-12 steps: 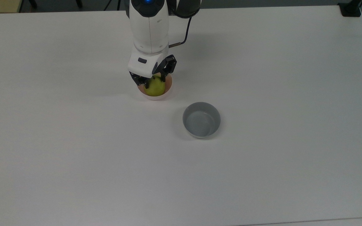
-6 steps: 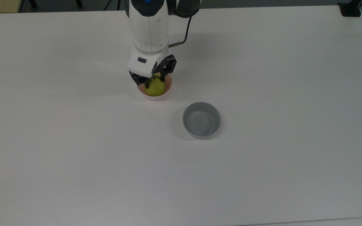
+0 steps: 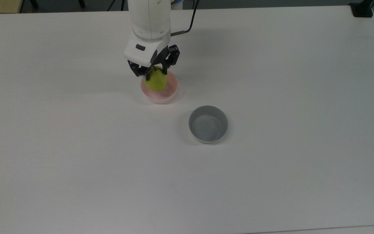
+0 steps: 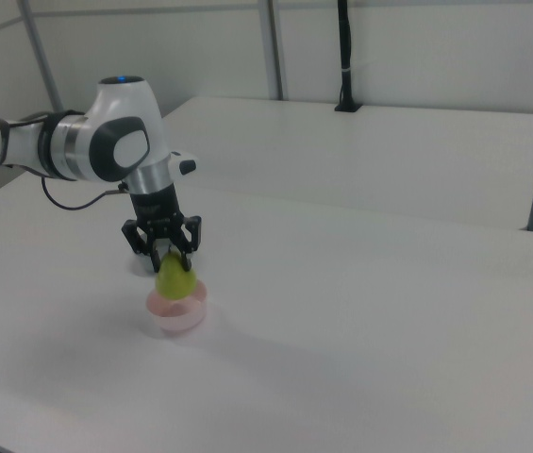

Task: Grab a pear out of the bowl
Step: 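Lift the pear out of the pink bowl and carry it away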

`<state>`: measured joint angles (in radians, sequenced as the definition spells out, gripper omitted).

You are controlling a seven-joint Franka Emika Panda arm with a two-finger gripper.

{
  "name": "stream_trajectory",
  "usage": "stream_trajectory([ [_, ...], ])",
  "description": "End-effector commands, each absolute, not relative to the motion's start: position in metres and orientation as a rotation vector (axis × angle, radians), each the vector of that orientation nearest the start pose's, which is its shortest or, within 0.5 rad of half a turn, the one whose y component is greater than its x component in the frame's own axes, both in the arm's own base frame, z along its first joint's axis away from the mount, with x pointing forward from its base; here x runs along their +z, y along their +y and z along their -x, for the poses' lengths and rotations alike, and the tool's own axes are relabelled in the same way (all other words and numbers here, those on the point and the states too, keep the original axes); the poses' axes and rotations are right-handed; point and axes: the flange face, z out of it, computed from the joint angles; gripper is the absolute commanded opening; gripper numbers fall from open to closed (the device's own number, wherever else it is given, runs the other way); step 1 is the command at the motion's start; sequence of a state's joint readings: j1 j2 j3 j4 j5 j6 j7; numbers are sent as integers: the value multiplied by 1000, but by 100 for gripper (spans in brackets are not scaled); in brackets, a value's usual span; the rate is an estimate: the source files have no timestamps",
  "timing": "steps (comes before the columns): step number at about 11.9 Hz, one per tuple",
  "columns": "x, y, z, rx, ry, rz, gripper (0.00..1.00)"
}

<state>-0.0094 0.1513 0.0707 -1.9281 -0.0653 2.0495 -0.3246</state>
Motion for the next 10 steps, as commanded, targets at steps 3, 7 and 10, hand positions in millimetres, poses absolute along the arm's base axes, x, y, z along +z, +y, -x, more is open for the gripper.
stream_trajectory([
  [3, 488, -2, -587, -22, -544, 3134, 0],
  [7, 490, -88, -595, -53, -432, 3161, 0],
  [10, 470, -156, -601, -73, -325, 3184, 0],
])
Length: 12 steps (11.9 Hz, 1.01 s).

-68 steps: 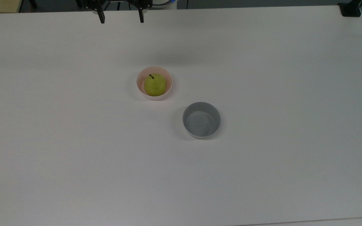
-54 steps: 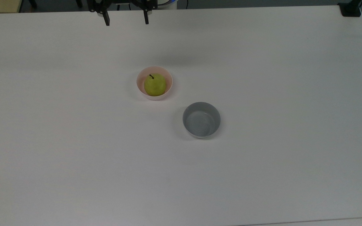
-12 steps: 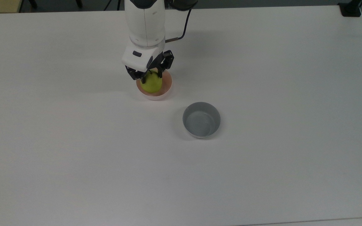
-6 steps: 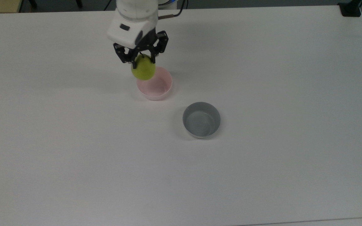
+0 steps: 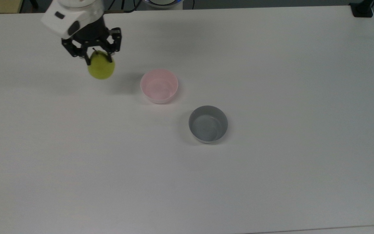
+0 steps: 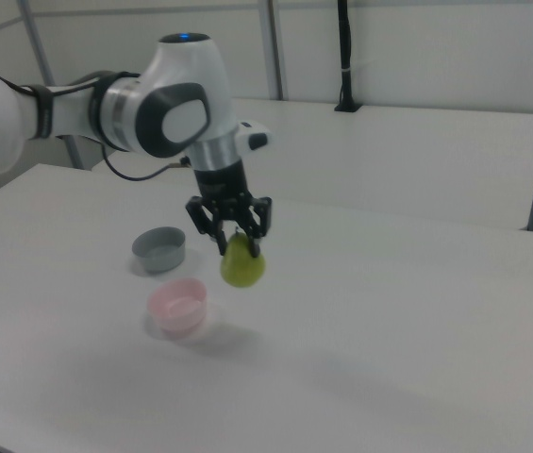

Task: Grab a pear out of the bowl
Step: 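Lift the pear out of the pink bowl and carry it away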

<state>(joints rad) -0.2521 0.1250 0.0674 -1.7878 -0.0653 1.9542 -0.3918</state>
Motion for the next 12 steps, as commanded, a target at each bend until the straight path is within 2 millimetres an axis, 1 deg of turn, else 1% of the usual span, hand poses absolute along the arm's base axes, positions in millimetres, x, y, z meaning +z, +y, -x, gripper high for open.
stream_trajectory([
  [1, 456, -170, -603, -73, -299, 3187, 0],
  [2, 444, -187, -605, -84, -294, 3188, 0],
  [4, 408, -221, -618, -87, -238, 3191, 0],
  [5, 398, -228, -625, -79, -224, 3191, 0],
  [6, 388, -233, -626, -60, -206, 3185, 0],
  [7, 371, -235, -627, -24, -205, 3180, 0],
  [8, 363, -238, -626, -6, -198, 3179, 0],
  [10, 362, -239, -626, -3, -196, 3179, 0],
  [11, 361, -239, -626, -1, -193, 3178, 3],
  [12, 361, -239, -626, -3, -188, 3176, 17],
])
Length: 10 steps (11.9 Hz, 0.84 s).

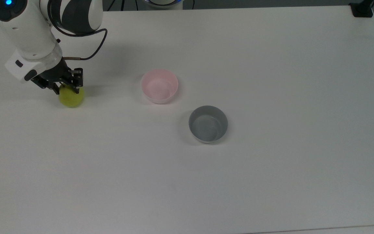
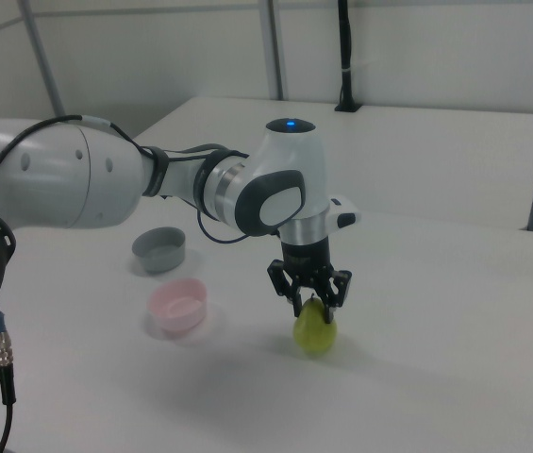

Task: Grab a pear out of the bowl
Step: 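Lower the pear onto the table and open the gripper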

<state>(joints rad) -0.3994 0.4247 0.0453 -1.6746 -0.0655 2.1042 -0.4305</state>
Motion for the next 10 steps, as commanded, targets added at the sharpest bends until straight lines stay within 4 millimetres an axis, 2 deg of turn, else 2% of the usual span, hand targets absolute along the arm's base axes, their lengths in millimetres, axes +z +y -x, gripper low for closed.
stream_trajectory([
  [1, 362, -240, -625, -5, -177, 3174, 60],
  [2, 365, -241, -625, -10, -162, 3178, 100],
  [4, 377, -240, -624, -25, -144, 3189, 100],
  [6, 410, -228, -622, -67, -152, 3204, 100],
  [8, 456, -199, -612, -43, -94, 3201, 100],
  [9, 484, -176, -606, -45, -58, 3203, 100],
  [10, 508, -145, -600, -28, 9, 3208, 100],
])
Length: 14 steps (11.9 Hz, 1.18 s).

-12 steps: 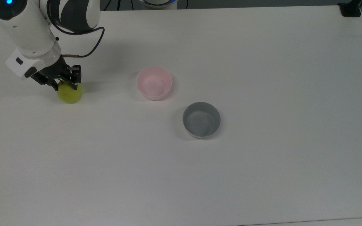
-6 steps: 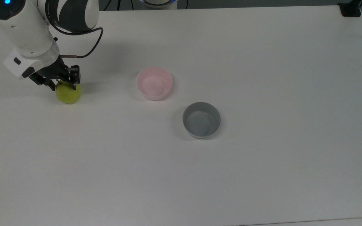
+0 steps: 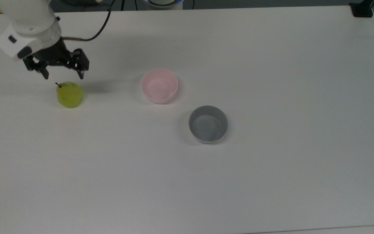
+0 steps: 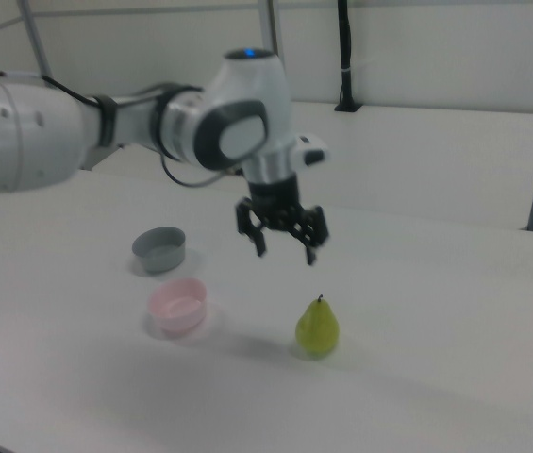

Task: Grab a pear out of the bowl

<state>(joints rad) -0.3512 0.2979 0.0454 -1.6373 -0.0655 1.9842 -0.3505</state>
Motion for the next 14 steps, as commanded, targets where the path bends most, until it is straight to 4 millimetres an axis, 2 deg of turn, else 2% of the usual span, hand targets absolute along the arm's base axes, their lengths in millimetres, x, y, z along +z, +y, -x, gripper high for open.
stream_trajectory([
  [1, 538, -125, -590, -44, 75, 3221, 100],
  [2, 565, -101, -579, -37, 87, 3214, 100],
  [4, 591, -58, -558, 42, 39, 3208, 100],
  [7, 594, -4, -557, 44, -26, 3207, 100],
  [10, 596, -1, -563, -22, -16, 3061, 100],
  [13, 602, -6, -574, -170, -1, 3066, 100],
  [14, 602, -7, -573, -170, 4, 3066, 100],
])
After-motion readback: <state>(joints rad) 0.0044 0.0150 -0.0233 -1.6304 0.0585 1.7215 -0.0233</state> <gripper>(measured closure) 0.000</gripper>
